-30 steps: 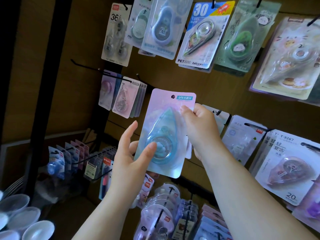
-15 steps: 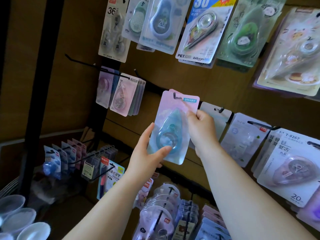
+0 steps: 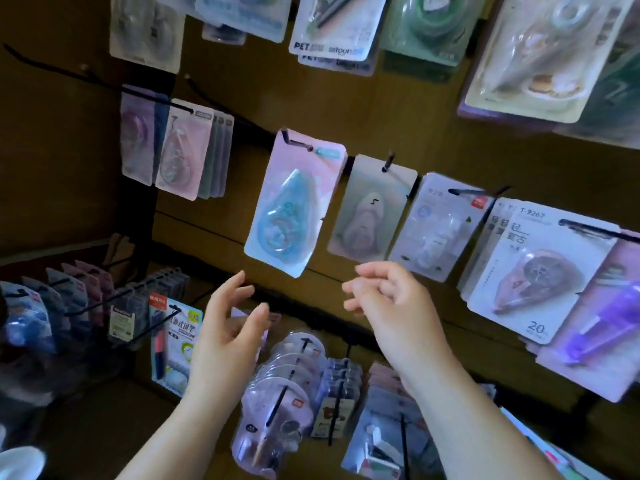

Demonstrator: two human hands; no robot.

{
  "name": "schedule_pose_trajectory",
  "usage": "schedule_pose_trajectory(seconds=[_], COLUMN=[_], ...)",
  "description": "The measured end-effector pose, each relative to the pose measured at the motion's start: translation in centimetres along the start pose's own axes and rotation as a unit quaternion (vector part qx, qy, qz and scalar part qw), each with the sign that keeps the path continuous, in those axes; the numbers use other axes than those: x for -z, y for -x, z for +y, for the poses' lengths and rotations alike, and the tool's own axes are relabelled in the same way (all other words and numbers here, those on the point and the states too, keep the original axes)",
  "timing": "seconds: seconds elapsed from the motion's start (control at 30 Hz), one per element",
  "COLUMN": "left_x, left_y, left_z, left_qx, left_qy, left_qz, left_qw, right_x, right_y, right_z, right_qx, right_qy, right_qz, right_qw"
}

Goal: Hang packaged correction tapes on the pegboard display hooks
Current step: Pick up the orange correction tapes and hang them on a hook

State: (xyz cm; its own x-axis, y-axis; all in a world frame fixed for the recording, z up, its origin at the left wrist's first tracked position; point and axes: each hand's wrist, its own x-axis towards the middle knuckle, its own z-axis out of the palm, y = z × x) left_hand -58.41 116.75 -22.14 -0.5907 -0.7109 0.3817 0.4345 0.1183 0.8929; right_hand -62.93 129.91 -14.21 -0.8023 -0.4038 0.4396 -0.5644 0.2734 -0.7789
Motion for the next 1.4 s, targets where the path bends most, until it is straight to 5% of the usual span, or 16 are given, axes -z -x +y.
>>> schedule_pose_trajectory(seconds=[0.27, 0.47, 0.6, 0.73, 1.03, 1.23, 1.4], left_x=[-3.0, -7.5, -9.7, -10.4, -9.3, -8.0, -6.5], left_y=[14.0, 22.1, 25.6, 28.0, 28.9, 28.6, 28.8], left_z=[-4.5, -11.6, -17.0, -23.5, -32.7, -35.4, -37.6], left_qx=[0.103, 0.245, 0.356, 0.379, 0.400, 0.327, 0.300], left_qy=[0.128, -0.013, -0.110, -0.220, -0.341, -0.422, -0.457], left_qz=[-0.221, -0.347, -0.384, -0.433, -0.481, -0.567, -0.587], left_qw=[0.961, 0.905, 0.845, 0.788, 0.702, 0.627, 0.597], right_x=[5.5, 9.6, 10.3, 8.7, 4.5, 2.4, 1.0], right_y=[12.6, 22.9, 26.3, 29.0, 29.7, 30.8, 31.1], right_z=[8.4, 19.3, 25.6, 32.7, 42.3, 47.9, 49.3], right_qx=[-0.208, -0.423, -0.527, -0.615, -0.652, -0.665, -0.642], right_qy=[-0.075, -0.136, -0.137, -0.080, 0.061, 0.159, 0.228], right_qz=[0.023, 0.137, 0.144, 0.132, 0.012, -0.002, -0.034], right_qw=[0.975, 0.885, 0.827, 0.773, 0.756, 0.730, 0.731])
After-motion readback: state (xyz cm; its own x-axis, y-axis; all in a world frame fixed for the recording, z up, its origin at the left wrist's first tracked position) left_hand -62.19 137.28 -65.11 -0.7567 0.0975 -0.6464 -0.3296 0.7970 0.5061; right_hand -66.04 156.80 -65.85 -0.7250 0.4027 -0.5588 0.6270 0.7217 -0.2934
